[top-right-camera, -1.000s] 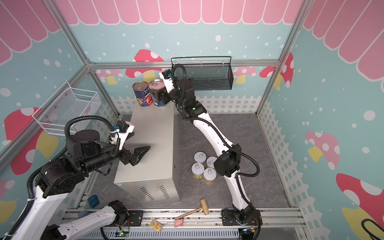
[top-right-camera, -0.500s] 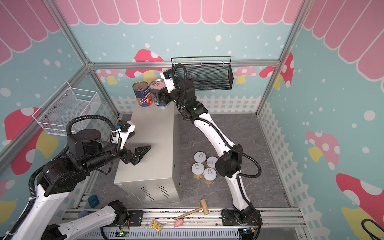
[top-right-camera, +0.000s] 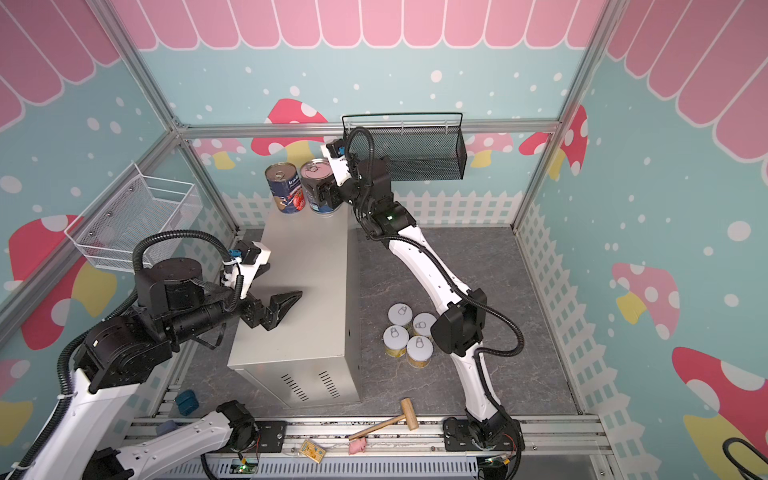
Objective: Place and organize the canned foods onto the counter
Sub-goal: 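Hold the right gripper on the placed can, adjusting it against the tomato can, then open the right gripper and draw it back from the pink-lidded can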
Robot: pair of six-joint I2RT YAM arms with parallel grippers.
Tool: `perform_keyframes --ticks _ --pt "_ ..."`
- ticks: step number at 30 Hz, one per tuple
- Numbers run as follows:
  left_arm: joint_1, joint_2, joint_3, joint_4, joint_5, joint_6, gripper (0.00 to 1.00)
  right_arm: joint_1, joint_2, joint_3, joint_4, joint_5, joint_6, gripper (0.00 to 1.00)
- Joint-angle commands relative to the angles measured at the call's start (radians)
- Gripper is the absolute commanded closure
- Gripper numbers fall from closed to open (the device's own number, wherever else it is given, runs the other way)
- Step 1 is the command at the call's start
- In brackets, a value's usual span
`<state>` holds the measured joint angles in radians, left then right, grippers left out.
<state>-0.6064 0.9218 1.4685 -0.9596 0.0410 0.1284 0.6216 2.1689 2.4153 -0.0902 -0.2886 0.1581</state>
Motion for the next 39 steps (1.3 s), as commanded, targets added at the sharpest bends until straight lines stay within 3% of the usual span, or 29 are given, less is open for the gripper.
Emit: perform_keyframes --ticks 1,8,13,21,29,33,39 --pt "-0.004 -0.003 -0.001 0.016 0.008 0.027 0.01 -0.013 -0.001 -0.028 -0.091 0.0 -0.005 0.26" --pt "-0.005 -0.005 -0.002 0.016 0.008 0.023 0.01 -0.014 -0.014 -0.025 -0.07 -0.018 -0.008 0.15" --pt "-0.005 -0.002 0.005 0.015 0.008 0.022 0.01 -0.016 -0.039 -0.03 -0.07 -0.058 -0.017 0.02" --pt "-0.005 0.008 0.016 0.012 -0.002 0.011 0.01 -0.016 -0.106 -0.073 -0.069 -0.146 -0.041 0.0" --pt "-0.005 0.049 0.099 -0.024 -0.043 -0.04 0.01 -0.014 -0.324 -0.336 -0.049 -0.117 -0.045 0.01" --pt "-0.004 0.089 0.169 -0.063 -0.086 -0.081 0.01 -0.013 -0.473 -0.499 -0.085 -0.021 -0.055 0.01" --pt "0.017 0.158 0.322 -0.148 -0.228 -0.177 0.01 -0.013 -0.727 -0.762 -0.121 0.07 -0.062 0.01"
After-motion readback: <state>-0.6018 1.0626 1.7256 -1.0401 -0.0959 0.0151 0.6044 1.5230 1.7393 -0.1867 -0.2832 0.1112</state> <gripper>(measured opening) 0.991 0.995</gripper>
